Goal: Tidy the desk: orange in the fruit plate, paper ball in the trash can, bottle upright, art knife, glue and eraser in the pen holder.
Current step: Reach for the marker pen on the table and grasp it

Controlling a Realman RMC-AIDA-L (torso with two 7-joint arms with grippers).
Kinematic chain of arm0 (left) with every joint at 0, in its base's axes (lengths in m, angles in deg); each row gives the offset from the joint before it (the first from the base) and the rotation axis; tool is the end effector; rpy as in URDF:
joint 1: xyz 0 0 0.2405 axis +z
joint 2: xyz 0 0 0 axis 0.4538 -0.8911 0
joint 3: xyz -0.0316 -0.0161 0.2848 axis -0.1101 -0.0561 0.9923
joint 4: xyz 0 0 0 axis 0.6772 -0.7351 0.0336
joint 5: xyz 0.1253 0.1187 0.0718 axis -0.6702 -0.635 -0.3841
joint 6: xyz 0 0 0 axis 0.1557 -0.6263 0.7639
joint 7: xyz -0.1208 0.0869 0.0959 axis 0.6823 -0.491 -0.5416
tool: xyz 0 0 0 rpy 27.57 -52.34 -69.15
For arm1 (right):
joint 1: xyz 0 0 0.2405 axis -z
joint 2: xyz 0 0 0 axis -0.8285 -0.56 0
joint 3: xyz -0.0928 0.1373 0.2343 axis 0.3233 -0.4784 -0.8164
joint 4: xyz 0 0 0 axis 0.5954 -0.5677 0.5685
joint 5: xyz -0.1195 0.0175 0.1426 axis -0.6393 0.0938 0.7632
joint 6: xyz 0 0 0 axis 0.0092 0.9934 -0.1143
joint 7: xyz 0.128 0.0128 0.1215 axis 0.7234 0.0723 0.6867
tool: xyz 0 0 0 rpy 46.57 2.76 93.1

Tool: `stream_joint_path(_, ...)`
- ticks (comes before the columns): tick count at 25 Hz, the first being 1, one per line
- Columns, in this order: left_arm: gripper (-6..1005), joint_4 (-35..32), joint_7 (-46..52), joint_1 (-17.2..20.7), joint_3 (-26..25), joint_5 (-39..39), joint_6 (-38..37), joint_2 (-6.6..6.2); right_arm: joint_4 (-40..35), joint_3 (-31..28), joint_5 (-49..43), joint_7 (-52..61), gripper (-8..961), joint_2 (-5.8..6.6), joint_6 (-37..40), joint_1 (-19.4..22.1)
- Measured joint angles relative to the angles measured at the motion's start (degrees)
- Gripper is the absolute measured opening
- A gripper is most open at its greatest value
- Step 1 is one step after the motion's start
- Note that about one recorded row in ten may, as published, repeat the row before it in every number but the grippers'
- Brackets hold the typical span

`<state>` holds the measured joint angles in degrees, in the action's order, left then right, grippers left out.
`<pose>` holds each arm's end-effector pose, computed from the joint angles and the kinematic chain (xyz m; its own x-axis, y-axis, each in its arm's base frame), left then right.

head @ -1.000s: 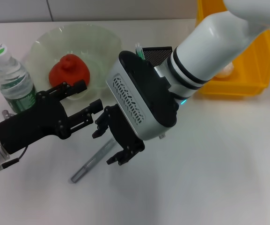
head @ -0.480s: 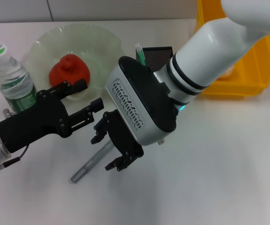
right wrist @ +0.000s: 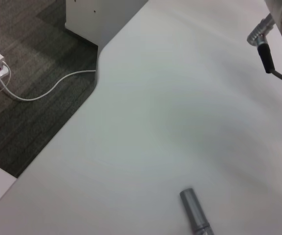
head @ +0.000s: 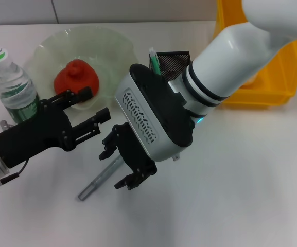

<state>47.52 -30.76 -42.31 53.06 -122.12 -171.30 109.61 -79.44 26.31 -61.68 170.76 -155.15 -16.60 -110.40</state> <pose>-0.2828 0.2831 -0.0452 0.6611 0.1403 0.7371 0.4888 -0.8258 -0.2813 0.1123 0.3326 -0.1697 0.8500 0.5166 0.1031 0.4949 -0.8502 0.1793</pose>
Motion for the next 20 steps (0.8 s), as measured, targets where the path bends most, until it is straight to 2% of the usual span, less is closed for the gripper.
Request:
stream_joint_path(9, 680, 0.00, 0.00, 0.55, -0.40, 0.00, 2.39, 0.02, 0.00, 0.10, 0.00, 0.13, 645, 0.00, -0.46, 0.06)
stream_joint_path(16, 680, 0.00, -0.04, 0.78, -2.58, 0.01, 2.58, 0.35, 0.11, 0.30, 0.00, 0.17, 645, 0.00, -0.75, 0.06)
stream_joint_path(20, 681, 0.00, -0.05, 0.77, -2.63, 0.02, 2.89, 0.40, 1.06, 2.20, 0.53, 0.07, 645, 0.00, -2.08, 0.05)
